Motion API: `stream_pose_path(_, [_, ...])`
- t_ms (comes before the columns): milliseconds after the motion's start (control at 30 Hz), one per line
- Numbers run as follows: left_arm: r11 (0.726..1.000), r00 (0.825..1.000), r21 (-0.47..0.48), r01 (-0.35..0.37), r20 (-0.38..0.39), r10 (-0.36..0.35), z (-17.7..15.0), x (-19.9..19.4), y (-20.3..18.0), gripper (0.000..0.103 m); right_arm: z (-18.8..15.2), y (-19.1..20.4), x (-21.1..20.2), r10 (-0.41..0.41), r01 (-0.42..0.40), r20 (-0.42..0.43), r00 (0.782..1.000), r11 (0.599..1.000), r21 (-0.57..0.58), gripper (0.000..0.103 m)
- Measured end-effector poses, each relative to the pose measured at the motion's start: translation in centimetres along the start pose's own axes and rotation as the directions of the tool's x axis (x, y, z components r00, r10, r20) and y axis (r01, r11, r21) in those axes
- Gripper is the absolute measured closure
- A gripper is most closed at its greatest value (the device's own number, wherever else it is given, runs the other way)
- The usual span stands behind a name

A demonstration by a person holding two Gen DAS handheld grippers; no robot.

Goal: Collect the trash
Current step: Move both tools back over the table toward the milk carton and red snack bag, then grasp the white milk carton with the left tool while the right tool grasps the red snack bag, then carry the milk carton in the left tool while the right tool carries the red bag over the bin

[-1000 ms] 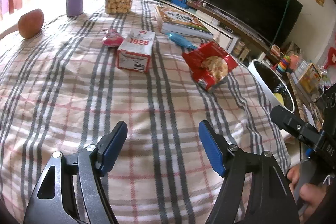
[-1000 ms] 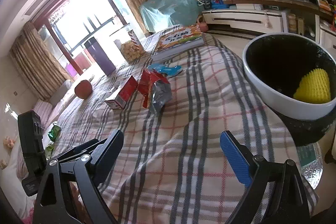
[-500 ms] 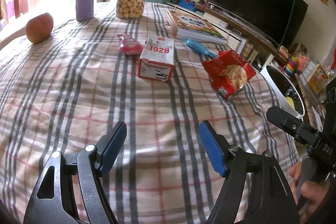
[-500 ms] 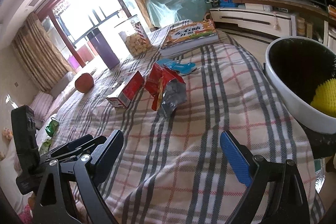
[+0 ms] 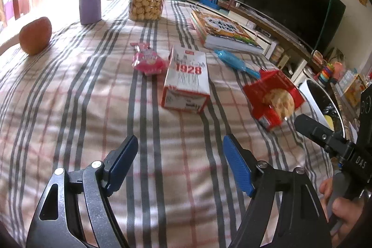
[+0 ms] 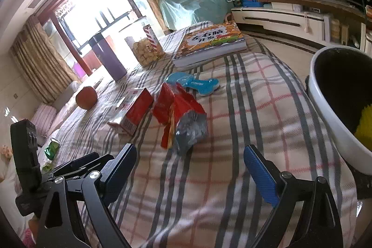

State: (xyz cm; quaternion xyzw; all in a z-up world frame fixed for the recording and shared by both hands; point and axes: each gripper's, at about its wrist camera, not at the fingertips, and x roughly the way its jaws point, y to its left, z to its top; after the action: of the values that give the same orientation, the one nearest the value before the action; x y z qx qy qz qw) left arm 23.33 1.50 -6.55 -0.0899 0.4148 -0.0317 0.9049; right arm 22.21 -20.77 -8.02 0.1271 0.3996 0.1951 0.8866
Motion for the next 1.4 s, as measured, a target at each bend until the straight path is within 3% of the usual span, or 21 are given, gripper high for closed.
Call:
stream_pose_path(333, [0.999, 1.000, 0.034, -0.008, 0.004, 0.008, 3.7, 3.0, -0.4, 0.025, 2.0, 0.4, 3.0, 0.001, -0.001, -0.005, 1.000, 1.000, -0.029, 0.010])
stream_pose_path(433, [0.999, 1.000, 0.035, -0.007, 0.010, 0.006, 4.2, 3.6, -0.5, 0.025, 2.3, 0.2, 3.6, 0.010, -0.010, -0.016, 1.000, 1.000, -0.024, 0.014])
stream_pose_path(500, [0.999, 1.000, 0.041, -0.002, 0.021, 0.001, 4.4, 4.0, -0.7, 0.026, 2.4, 0.1, 3.9, 0.011, -0.011, -0.022, 1.000, 1.000, -0.021, 0.022])
stream_pose_path(533, [0.999, 1.000, 0.046, 0.001, 0.021, -0.002, 4.5, 4.1, -0.8, 0.036, 2.5, 0.0, 4.0, 0.012, -0.013, -0.025, 1.000, 1.000, -0.018, 0.025])
stream_pose_path(600, [0.998, 1.000, 0.058, 0.015, 0.003, -0.015, 4.4, 4.6, -1.1, 0.054, 2.5, -0.1, 4.3, 0.001, -0.002, -0.034, 0.999, 1.000, -0.016, 0.045])
stream_pose_path(667, [0.998, 1.000, 0.067, 0.009, 0.008, -0.010, 4.3, 4.6, -1.3, 0.054, 2.4, -0.2, 4.3, 0.007, -0.008, -0.036, 0.999, 1.000, -0.012, 0.060])
stream_pose_path(767, [0.997, 0.999, 0.073, 0.018, 0.027, -0.020, 4.0, 3.8, -1.6, 0.054, 2.3, 0.0, 4.0, 0.026, -0.027, -0.033, 0.999, 0.999, -0.024, 0.073])
stream_pose_path(900, [0.996, 0.999, 0.084, 0.027, 0.040, -0.030, 3.1, 2.5, -2.4, 0.055, 1.9, 0.1, 3.1, 0.029, -0.030, -0.029, 0.999, 0.999, -0.023, 0.078])
stream_pose_path(1400, [0.975, 0.992, 0.195, 0.104, 0.048, -0.115, -0.7, -1.2, -8.4, 0.055, -0.4, -2.2, -3.5, 0.014, -0.015, 0.040, 0.999, 0.999, 0.033, 0.079])
